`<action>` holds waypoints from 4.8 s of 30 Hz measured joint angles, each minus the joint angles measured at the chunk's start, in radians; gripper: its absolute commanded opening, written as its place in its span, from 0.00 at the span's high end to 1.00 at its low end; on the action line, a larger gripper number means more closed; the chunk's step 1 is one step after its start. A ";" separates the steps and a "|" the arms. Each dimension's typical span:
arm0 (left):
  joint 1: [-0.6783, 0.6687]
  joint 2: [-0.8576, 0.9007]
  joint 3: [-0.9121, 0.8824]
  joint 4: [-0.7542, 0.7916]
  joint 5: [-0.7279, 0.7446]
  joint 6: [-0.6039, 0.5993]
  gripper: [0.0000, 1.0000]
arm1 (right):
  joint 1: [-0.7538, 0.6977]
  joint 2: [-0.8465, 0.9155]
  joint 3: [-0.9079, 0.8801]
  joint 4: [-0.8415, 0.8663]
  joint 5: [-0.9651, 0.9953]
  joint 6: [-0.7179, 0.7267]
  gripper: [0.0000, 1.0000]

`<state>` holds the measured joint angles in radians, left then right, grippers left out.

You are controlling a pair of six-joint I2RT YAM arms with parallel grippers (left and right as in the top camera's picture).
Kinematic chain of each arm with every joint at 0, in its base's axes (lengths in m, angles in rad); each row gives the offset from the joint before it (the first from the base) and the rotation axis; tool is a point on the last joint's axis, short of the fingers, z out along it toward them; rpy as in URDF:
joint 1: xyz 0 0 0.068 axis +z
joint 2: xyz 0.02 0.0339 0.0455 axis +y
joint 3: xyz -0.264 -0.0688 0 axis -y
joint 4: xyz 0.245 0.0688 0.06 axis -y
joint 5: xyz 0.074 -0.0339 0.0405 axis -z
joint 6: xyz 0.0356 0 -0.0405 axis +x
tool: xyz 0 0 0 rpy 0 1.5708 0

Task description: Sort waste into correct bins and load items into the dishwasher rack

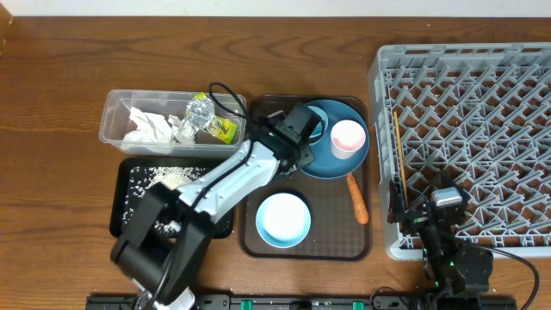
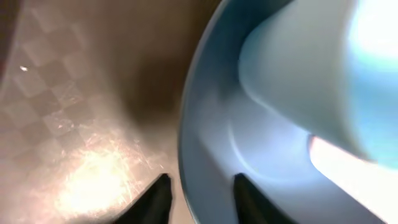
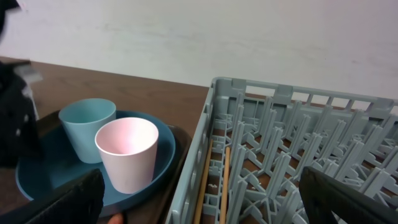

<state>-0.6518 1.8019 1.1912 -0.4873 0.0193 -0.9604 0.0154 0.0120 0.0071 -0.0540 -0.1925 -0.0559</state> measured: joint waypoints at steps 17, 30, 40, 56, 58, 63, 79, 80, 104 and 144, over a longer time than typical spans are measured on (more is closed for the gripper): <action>-0.136 -0.291 0.000 -0.094 0.006 0.143 0.56 | 0.000 0.000 0.000 0.000 0.000 0.000 0.01; -0.430 -0.172 0.000 0.035 0.023 0.049 0.56 | 0.000 0.000 0.000 0.000 0.000 0.000 0.01; -0.458 -0.063 -0.001 0.105 -0.012 -0.071 0.55 | 0.000 0.000 0.000 0.000 0.000 0.000 0.01; -0.458 -0.011 -0.001 0.141 -0.084 -0.226 0.56 | 0.000 0.000 0.000 0.000 0.000 0.000 0.01; -0.458 0.014 -0.001 0.161 -0.076 -0.237 0.56 | 0.000 0.000 0.000 0.000 0.000 0.000 0.01; -0.458 0.054 -0.001 0.181 -0.061 -0.248 0.56 | 0.000 0.000 0.000 0.000 0.000 0.000 0.01; -0.457 0.140 -0.001 0.196 -0.061 -0.251 0.63 | 0.000 0.000 0.000 -0.002 0.008 -0.006 0.01; -0.457 0.140 -0.001 0.196 -0.061 -0.252 0.63 | 0.000 0.000 0.000 -0.002 0.008 -0.006 0.01; -0.455 0.109 0.010 -0.045 -0.064 -0.157 0.65 | 0.000 0.000 0.000 -0.001 0.007 -0.007 0.01; -0.455 0.022 -0.001 -0.140 -0.120 0.000 0.81 | 0.000 0.000 0.000 -0.001 0.006 -0.006 0.01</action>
<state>-1.1065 1.8240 1.1904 -0.6270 -0.1009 -0.9600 0.0154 0.0120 0.0071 -0.0551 -0.1860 -0.0624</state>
